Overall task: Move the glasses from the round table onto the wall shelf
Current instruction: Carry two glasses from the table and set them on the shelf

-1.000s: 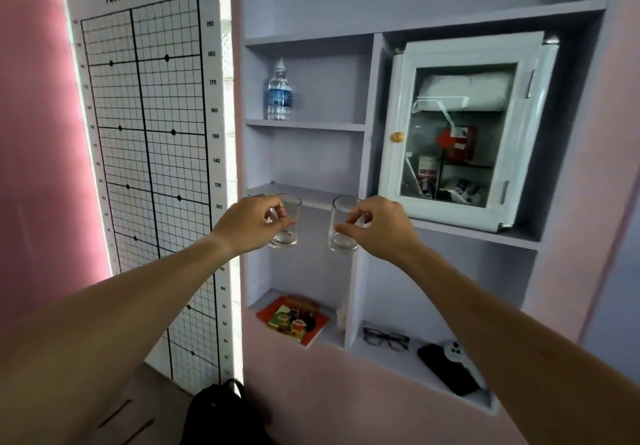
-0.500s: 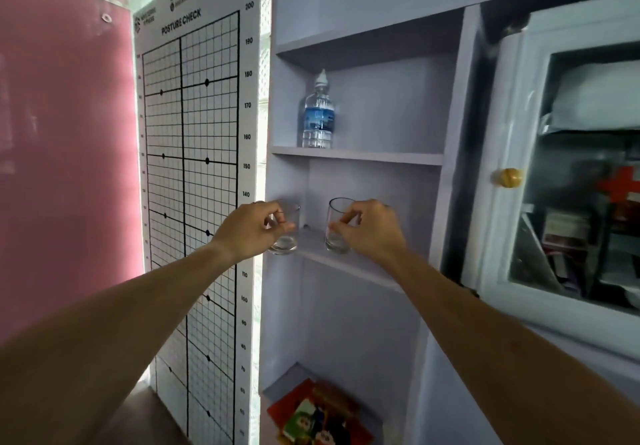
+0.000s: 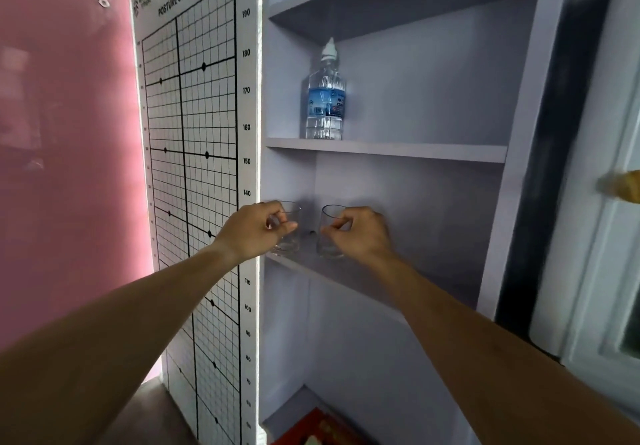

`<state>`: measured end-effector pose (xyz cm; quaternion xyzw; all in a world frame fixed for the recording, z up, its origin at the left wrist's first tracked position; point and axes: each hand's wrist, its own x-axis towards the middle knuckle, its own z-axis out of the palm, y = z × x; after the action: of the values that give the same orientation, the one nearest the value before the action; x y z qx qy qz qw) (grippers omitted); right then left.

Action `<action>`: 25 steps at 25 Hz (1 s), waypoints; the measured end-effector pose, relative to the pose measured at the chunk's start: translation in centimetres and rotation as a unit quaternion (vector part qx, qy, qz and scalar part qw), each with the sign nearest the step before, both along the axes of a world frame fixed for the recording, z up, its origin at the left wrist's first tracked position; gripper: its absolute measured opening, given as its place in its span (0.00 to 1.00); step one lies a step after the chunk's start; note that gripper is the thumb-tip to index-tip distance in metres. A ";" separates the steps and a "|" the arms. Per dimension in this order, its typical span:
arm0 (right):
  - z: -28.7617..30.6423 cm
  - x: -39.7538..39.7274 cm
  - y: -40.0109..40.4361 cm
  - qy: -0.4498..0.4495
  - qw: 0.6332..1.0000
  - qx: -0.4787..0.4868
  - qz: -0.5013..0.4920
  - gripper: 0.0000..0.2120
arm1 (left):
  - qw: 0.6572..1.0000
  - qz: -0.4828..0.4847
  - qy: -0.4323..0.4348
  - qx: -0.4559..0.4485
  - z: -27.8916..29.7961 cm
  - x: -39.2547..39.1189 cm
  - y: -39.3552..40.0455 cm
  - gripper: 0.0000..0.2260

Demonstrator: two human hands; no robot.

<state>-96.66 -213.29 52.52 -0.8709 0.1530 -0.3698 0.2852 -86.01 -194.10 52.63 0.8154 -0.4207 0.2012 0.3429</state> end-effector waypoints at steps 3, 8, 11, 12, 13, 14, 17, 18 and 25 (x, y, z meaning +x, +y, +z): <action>-0.4 1.2 -0.5 0.005 1.000 -0.007 0.001 0.09 | 1.000 0.006 -0.002 0.005 -0.2 1.3 -0.6 0.08; -0.5 3.1 -0.9 -0.005 1.000 -0.023 0.000 0.07 | 1.000 0.008 -0.019 0.009 -0.8 3.0 -1.1 0.09; -0.5 3.8 -0.8 -0.012 1.000 -0.027 -0.004 0.08 | 1.000 -0.004 -0.020 0.006 -1.0 3.7 -1.5 0.09; -0.5 4.1 -0.9 -0.017 0.999 -0.030 -0.005 0.09 | 1.000 -0.007 -0.021 0.007 -1.1 3.9 -1.6 0.09; -0.6 4.3 -0.9 -0.021 0.999 -0.033 -0.004 0.09 | 1.000 -0.008 -0.023 0.007 -1.1 4.1 -1.6 0.10; -0.6 4.6 -0.9 -0.027 0.999 -0.038 -0.005 0.09 | 1.000 -0.009 -0.027 0.008 -1.2 4.2 -1.6 0.10; -0.7 5.3 -1.1 -0.056 0.998 -0.036 -0.014 0.17 | 0.999 -0.019 -0.037 0.008 -1.3 4.5 -1.5 0.10; -0.7 5.4 -1.1 -0.060 0.998 -0.019 -0.018 0.21 | 0.999 -0.023 -0.038 0.006 -1.3 4.5 -1.5 0.10; -0.9 6.5 -0.4 -0.005 0.998 -0.049 -0.045 0.07 | 0.999 -0.026 -0.038 -0.003 -1.4 4.7 -1.3 0.10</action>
<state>-90.18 -213.71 51.63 -0.8742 0.1726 -0.3934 0.2263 -81.31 -195.37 51.27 0.7951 -0.4537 0.2249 0.3339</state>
